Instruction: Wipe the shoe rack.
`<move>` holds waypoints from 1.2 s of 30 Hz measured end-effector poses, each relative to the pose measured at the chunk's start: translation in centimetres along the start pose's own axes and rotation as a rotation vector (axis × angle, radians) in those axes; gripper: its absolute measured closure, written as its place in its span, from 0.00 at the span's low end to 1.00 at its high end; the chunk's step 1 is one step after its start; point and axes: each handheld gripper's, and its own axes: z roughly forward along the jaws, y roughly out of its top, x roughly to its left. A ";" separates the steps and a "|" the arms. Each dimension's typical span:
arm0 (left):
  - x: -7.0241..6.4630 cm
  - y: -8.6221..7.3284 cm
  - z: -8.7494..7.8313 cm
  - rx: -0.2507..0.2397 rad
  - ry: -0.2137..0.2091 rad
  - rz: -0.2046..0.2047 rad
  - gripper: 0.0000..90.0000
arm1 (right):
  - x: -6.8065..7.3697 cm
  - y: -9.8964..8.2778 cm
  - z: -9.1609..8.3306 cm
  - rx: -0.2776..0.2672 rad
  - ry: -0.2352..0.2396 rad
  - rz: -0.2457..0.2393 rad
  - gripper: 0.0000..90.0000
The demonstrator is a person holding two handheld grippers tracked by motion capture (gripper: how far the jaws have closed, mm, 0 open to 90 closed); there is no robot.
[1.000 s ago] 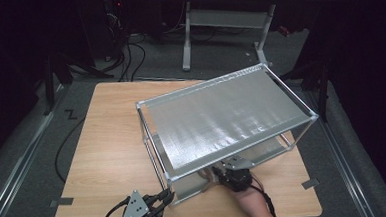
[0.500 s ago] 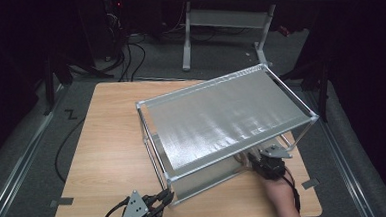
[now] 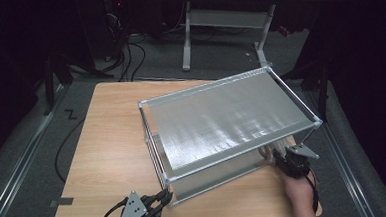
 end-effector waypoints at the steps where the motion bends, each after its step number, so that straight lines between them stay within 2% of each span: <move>1: 0.0 0.0 0.0 0.001 -0.001 0.001 0.89 | -0.5 -0.1 0.0 -0.001 -0.006 0.024 0.62; 3: 0.0 0.0 0.0 0.002 -0.001 0.004 0.89 | -0.5 -0.1 0.1 -0.002 -0.010 0.029 0.62; 7: 0.0 0.0 0.1 0.000 -0.002 0.001 0.89 | -0.4 -0.1 0.3 0.003 0.025 0.026 0.74; 8: 0.0 0.0 0.1 0.000 -0.002 0.001 0.89 | -0.4 -0.1 0.3 0.003 0.025 0.026 0.74; 9: 0.0 0.0 0.1 -0.001 -0.004 0.000 0.89 | -0.2 0.3 -0.1 0.000 0.062 0.027 0.81; 12: 0.0 0.0 0.3 -0.001 -0.010 -0.002 0.89 | 0.9 1.1 -2.1 -0.067 0.082 0.011 0.82; 14: 0.0 0.0 0.4 -0.001 -0.013 -0.004 0.89 | 1.2 1.3 -2.6 -0.082 0.093 0.008 0.82; 15: 0.0 0.0 0.4 -0.001 -0.018 0.003 0.89 | 2.2 1.4 -4.3 -0.101 0.107 -0.031 0.81; 16: 0.0 0.0 0.4 -0.001 -0.018 0.003 0.89 | 2.6 1.1 -5.0 -0.100 0.108 -0.049 0.81; 18: 0.0 0.0 0.4 -0.002 -0.022 0.004 0.89 | 3.1 0.4 -6.0 -0.088 0.130 -0.057 0.81; 19: 0.0 0.0 0.4 -0.001 -0.022 0.005 0.89 | 3.1 0.4 -6.0 -0.088 0.130 -0.057 0.81; 20: 0.0 0.0 0.4 0.000 -0.021 0.007 0.89 | 3.4 0.0 -6.4 -0.073 0.129 -0.064 0.81; 21: 0.0 0.0 0.4 0.000 -0.020 0.005 0.89 | 3.8 -0.8 -6.8 -0.032 0.133 -0.075 0.80; 23: 0.0 0.1 0.4 0.000 -0.018 0.006 0.89 | 3.9 -1.1 -6.5 0.010 0.131 -0.087 0.80; 26: 0.1 0.1 0.5 0.004 -0.015 0.010 0.89 | 4.5 -1.6 -4.7 0.079 0.138 -0.110 0.80; 29: 0.8 0.2 0.6 0.005 -0.002 -0.001 0.89 | 4.6 -1.0 -2.8 0.062 0.153 -0.084 0.78; 31: 1.2 0.3 0.8 0.008 0.003 0.001 0.89 | 5.0 -0.1 -1.4 0.058 0.152 -0.091 0.78; 32: 1.2 0.3 0.8 0.008 0.003 0.001 0.89 | 5.0 -0.1 -1.4 0.058 0.152 -0.091 0.78; 33: 1.8 0.7 1.1 0.026 0.013 0.011 0.89 | 5.6 0.9 0.0 0.052 0.149 -0.089 0.78; 36: 2.8 1.2 1.4 0.056 0.013 0.014 0.89 | 6.2 1.6 0.9 0.037 0.142 -0.099 0.80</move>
